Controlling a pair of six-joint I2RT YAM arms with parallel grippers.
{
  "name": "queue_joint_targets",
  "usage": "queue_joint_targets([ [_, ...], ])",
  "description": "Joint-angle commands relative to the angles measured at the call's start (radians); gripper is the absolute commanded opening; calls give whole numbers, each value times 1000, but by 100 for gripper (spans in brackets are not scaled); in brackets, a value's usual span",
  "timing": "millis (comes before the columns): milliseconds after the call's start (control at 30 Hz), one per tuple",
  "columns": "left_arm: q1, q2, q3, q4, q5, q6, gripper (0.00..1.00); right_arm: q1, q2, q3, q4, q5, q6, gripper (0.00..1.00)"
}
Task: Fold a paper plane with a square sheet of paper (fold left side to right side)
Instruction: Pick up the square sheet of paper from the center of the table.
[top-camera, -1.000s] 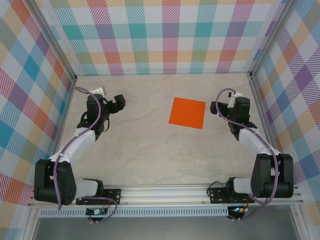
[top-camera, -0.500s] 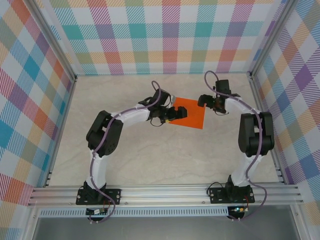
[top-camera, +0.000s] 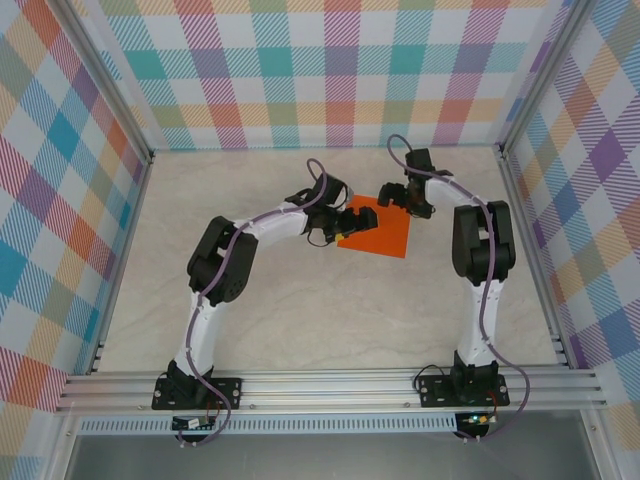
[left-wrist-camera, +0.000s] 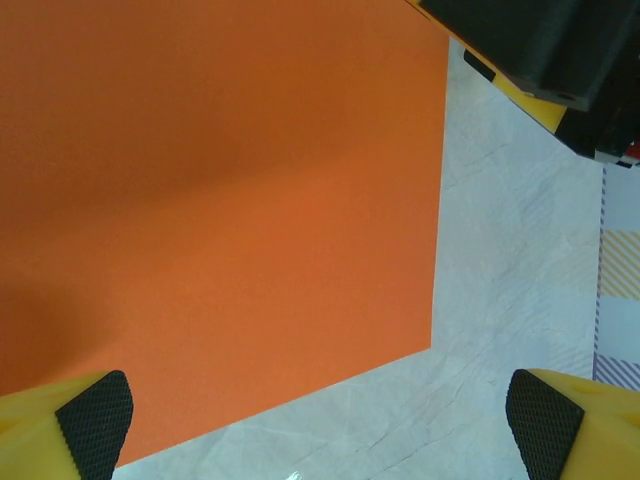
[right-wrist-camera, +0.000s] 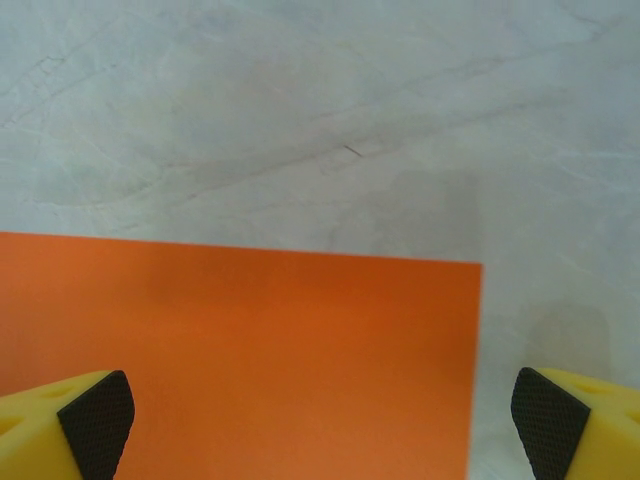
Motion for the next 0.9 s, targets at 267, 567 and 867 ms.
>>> queue_joint_targets([
  [267, 12, 88, 17, -21, 3, -26, 98, 50, 37, 18, -105, -27, -6, 100],
  [567, 11, 87, -9, 7, 15, -38, 99, 101, -26, -98, -80, -174, -22, 88],
  [867, 12, 37, -54, 59, 21, -35, 98, 110, -92, -161, -64, -227, -48, 67],
])
